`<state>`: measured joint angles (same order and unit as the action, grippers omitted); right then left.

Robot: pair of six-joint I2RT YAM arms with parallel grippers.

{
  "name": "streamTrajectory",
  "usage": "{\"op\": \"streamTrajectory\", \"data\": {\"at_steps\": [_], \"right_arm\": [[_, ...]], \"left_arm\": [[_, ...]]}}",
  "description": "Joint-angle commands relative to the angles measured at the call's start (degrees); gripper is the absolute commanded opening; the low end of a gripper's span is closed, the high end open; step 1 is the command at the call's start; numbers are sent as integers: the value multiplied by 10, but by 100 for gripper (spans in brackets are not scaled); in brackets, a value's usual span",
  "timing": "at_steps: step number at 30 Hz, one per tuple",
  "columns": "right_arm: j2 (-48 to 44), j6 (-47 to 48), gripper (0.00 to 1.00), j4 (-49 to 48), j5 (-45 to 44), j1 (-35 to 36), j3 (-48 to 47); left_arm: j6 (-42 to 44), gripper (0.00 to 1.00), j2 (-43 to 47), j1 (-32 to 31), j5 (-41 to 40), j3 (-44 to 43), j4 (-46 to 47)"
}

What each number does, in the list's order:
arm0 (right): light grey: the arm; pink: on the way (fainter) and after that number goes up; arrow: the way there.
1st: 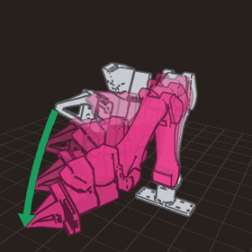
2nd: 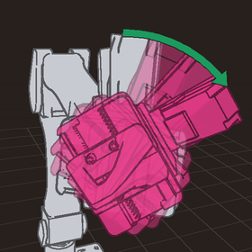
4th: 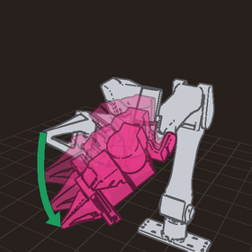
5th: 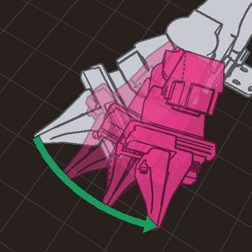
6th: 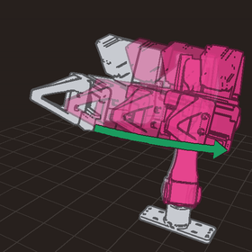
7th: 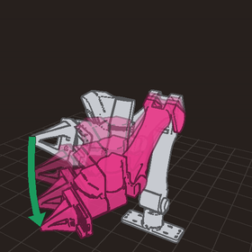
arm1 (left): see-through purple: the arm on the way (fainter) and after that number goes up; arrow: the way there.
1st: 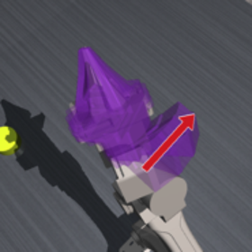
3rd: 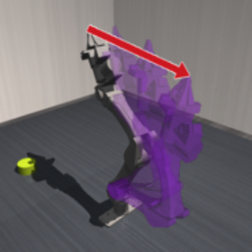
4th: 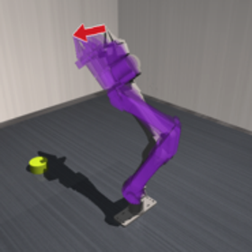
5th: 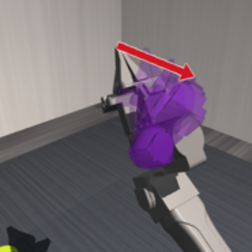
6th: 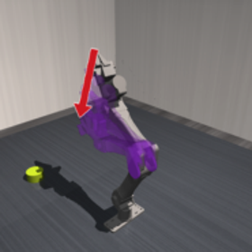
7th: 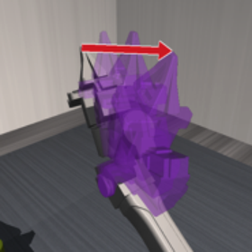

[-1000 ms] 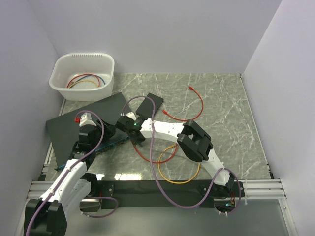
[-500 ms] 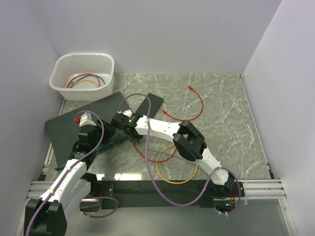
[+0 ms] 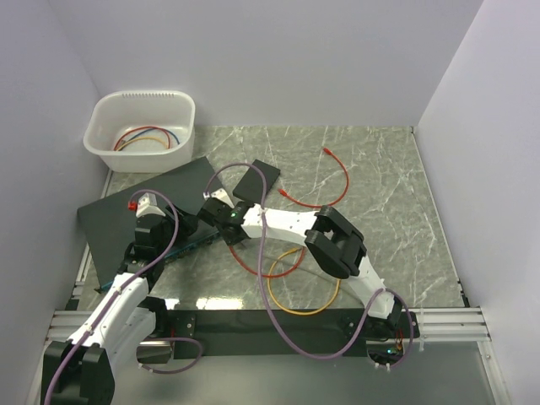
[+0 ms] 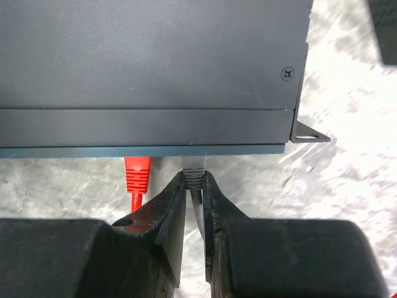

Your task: Insert the plug into the switch port

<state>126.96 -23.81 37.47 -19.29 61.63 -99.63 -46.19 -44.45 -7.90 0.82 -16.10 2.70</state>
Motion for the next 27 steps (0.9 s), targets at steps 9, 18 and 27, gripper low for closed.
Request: {"op": "streamTrajectory", "data": {"at_steps": [9, 18, 27], "right_arm": [[6, 49, 2, -188, -74, -31, -76], [-22, 46, 54, -202, -52, -30, -17], [-150, 32, 59, -254, 4, -27, 143]], "left_arm": [[4, 69, -1, 3, 2, -1, 14], [4, 69, -5, 3, 2, -2, 16], [4, 69, -7, 3, 2, -3, 17]]}}
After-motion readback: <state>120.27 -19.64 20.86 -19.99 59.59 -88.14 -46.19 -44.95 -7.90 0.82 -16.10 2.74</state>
